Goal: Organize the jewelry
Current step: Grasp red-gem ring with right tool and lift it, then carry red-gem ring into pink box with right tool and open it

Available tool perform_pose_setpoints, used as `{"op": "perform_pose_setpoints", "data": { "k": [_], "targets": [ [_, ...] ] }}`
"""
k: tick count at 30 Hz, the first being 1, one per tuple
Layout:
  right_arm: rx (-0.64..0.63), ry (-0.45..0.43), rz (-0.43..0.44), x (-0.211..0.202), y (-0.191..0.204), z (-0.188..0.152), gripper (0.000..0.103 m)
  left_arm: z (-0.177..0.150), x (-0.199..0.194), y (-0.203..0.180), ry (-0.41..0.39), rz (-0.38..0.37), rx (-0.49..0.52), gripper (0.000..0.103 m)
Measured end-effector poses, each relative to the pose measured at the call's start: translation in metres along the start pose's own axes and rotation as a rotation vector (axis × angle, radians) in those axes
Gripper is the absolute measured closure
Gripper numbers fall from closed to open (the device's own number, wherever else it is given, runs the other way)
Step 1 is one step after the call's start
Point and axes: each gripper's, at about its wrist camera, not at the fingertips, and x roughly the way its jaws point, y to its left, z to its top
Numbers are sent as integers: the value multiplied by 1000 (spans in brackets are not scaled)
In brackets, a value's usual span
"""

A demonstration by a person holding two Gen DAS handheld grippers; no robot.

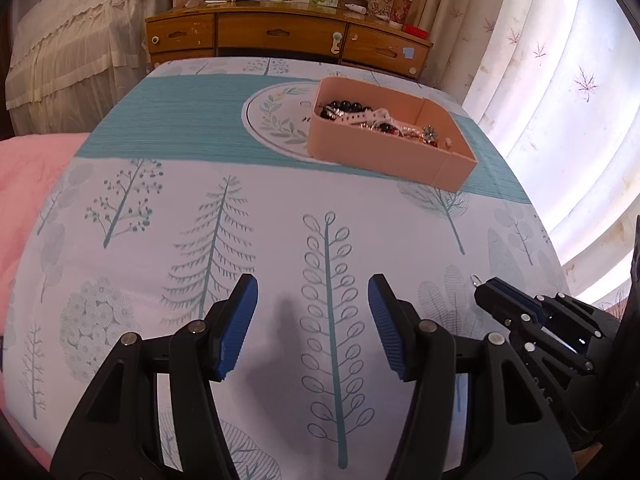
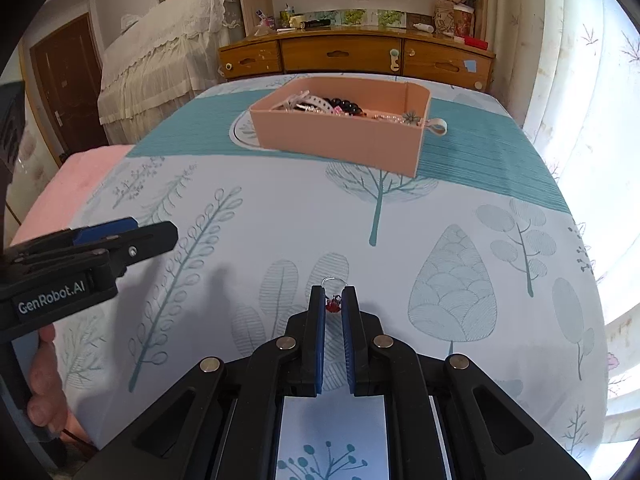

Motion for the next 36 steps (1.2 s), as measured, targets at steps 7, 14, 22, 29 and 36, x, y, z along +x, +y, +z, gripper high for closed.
{"op": "perform_pose_setpoints", "data": {
  "k": [7,14,22,29,36],
  "targets": [
    [-14,-87,27,-33,1,47,95,54,-15,-6,-3,-68,25,48],
    [10,-191,62,-60,-11,135,95,144,-16,-10,-36,-76,18,46],
    [117,-157,94,-48,-46,236,95,218,5,-12,-4,-115,-37,34],
    [184,-67,88,6,-69,293,95,243,53,-6,72,-96,-92,34],
    [184,-16,54,55,-70,295,94,238,89,5,126,-71,-118,34]
  ]
}}
